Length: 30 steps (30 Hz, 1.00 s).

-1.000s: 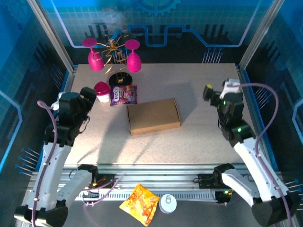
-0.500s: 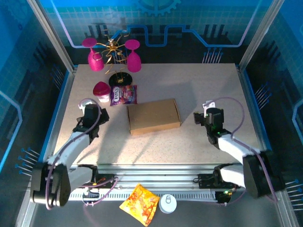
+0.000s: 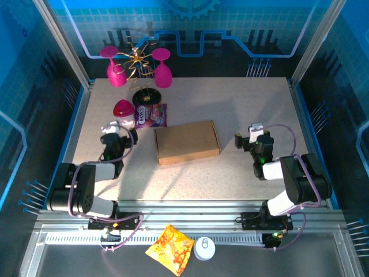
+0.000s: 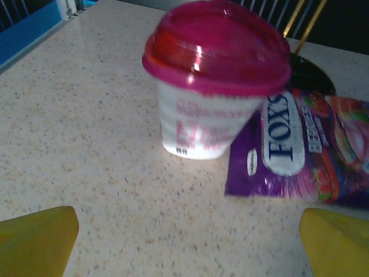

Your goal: Fold the paper box

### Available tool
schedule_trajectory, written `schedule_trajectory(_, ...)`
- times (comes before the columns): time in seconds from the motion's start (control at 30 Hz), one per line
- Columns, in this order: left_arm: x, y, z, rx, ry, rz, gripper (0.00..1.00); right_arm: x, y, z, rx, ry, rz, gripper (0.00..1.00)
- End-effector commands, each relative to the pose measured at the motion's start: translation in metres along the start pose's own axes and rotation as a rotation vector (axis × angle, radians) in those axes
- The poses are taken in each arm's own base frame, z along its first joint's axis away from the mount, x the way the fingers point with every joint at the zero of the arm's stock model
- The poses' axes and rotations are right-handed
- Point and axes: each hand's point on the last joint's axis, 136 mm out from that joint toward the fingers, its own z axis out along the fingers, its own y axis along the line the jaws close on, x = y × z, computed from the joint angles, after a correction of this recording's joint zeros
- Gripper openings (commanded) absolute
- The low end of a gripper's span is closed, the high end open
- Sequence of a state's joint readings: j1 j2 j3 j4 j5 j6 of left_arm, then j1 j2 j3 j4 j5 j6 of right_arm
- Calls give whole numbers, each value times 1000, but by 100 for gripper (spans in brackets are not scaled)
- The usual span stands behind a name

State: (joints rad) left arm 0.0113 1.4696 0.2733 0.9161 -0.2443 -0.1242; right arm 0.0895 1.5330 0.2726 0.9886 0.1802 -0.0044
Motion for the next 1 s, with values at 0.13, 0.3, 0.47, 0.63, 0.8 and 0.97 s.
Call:
schedule_trajectory(0.13, -23, -21, 11, 68, -107, 77, 99, -35, -11, -10, 103, -183, 12, 100)
schedule_trajectory(0.3, -18, -21, 18, 70, -46, 74, 99, -30, -11, 16, 66, -40, 28, 100)
schedule_trajectory(0.47, -19, -22, 18, 69, -48, 75, 99, -31, -7, 15, 60, -47, 7, 100)
schedule_trajectory(0.63, -19, -22, 19, 66, -49, 81, 99, -33, 5, 8, 41, -92, -44, 100)
schedule_trajectory(0.8, -19, -22, 18, 67, -48, 79, 99, -33, 2, 13, 45, -63, -29, 100)
schedule_trajectory(0.97, -19, -22, 18, 67, -48, 81, 99, -31, -2, 16, 19, -41, 3, 100)
